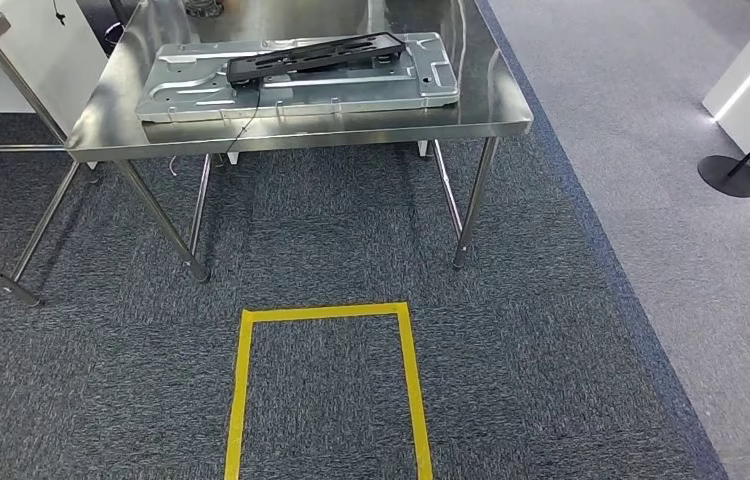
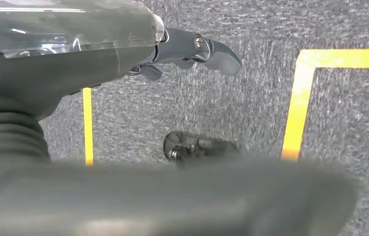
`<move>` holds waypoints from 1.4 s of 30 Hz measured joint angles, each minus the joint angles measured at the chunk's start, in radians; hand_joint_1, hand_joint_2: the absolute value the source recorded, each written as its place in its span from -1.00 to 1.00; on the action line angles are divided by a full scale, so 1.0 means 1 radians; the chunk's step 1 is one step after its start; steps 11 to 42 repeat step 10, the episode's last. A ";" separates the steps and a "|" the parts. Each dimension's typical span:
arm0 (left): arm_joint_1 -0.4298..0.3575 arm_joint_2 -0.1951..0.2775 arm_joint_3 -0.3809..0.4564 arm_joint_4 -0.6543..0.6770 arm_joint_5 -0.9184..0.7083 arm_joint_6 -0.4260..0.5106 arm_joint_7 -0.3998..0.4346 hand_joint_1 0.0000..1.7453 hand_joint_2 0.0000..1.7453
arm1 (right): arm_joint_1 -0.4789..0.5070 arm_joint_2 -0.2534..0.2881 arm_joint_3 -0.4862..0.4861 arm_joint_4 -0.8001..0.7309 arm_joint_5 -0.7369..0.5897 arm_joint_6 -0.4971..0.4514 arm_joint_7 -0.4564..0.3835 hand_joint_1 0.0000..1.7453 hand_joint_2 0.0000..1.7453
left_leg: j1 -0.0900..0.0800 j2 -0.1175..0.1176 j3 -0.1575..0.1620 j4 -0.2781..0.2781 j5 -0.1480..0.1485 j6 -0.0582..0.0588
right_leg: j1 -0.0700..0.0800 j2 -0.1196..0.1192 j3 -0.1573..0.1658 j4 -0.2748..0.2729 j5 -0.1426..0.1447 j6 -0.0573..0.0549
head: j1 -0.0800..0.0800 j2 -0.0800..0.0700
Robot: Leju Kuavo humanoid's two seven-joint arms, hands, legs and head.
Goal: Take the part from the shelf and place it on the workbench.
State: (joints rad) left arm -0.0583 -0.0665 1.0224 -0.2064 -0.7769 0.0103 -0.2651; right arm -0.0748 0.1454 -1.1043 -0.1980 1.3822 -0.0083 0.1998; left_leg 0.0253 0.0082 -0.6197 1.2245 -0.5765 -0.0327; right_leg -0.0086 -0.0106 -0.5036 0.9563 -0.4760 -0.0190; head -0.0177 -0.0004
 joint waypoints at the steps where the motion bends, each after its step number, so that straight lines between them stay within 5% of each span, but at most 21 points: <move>1: -0.001 0.001 0.000 0.000 -0.002 0.003 0.002 -1.00 1.00 | 0.000 0.000 -0.001 0.000 -0.003 -0.002 -0.001 -1.00 -0.50 | 0.008 0.000 0.036 -0.071 0.036 -0.010 | -0.003 0.002 -0.004 0.011 -0.005 0.004 | 0.000 0.000; 2: -0.003 0.001 0.000 0.000 -0.003 0.005 0.004 -1.00 1.00 | -0.001 0.000 -0.004 0.001 -0.008 -0.004 -0.004 -1.00 -0.50 | 0.012 -0.002 0.070 -0.138 0.056 -0.018 | -0.003 0.003 -0.011 0.025 -0.011 0.010 | 0.000 0.000; 5: -0.006 0.000 0.000 0.000 -0.009 0.007 0.013 -1.00 1.00 | -0.005 -0.002 -0.014 0.001 -0.025 -0.002 -0.021 -1.00 1.00 | 0.012 -0.008 0.099 -0.210 0.065 0.001 | 0.003 0.009 -0.031 0.057 -0.023 0.026 | 0.000 0.000; 6: -0.006 0.000 0.000 0.000 -0.010 0.005 0.018 -1.00 1.00 | -0.006 -0.002 -0.017 0.001 -0.029 -0.001 -0.024 -1.00 1.00 | 0.011 -0.008 0.095 -0.208 0.069 0.012 | 0.002 0.009 -0.034 0.059 -0.022 0.028 | 0.000 0.000; 8: -0.005 0.002 -0.007 0.000 -0.004 0.001 0.028 -1.00 1.00 | -0.005 -0.003 -0.015 0.001 -0.043 -0.001 -0.024 -1.00 1.00 | 0.007 -0.008 0.091 -0.207 0.070 0.014 | 0.000 0.010 -0.036 0.056 -0.018 0.034 | 0.000 0.000; 9: -0.003 0.004 -0.016 0.000 0.004 -0.001 0.033 -1.00 0.50 | -0.003 -0.004 -0.008 0.000 -0.057 -0.002 -0.024 -1.00 1.00 | 0.006 -0.008 0.091 -0.207 0.070 0.016 | -0.002 0.010 -0.036 0.054 -0.017 0.036 | 0.000 0.000; 10: -0.003 0.005 -0.021 0.000 0.009 -0.002 0.035 -1.00 0.33 | -0.002 -0.004 -0.003 0.000 -0.065 -0.003 -0.023 -1.00 1.00 | 0.006 -0.008 0.090 -0.207 0.071 0.017 | -0.002 0.010 -0.036 0.053 -0.016 0.037 | 0.000 0.000; 42: -0.003 0.005 -0.021 0.000 0.009 -0.002 0.035 -1.00 0.33 | -0.002 -0.004 -0.003 0.000 -0.065 -0.003 -0.023 -1.00 1.00 | 0.006 -0.008 0.090 -0.207 0.071 0.017 | -0.002 0.010 -0.036 0.053 -0.016 0.037 | 0.000 0.000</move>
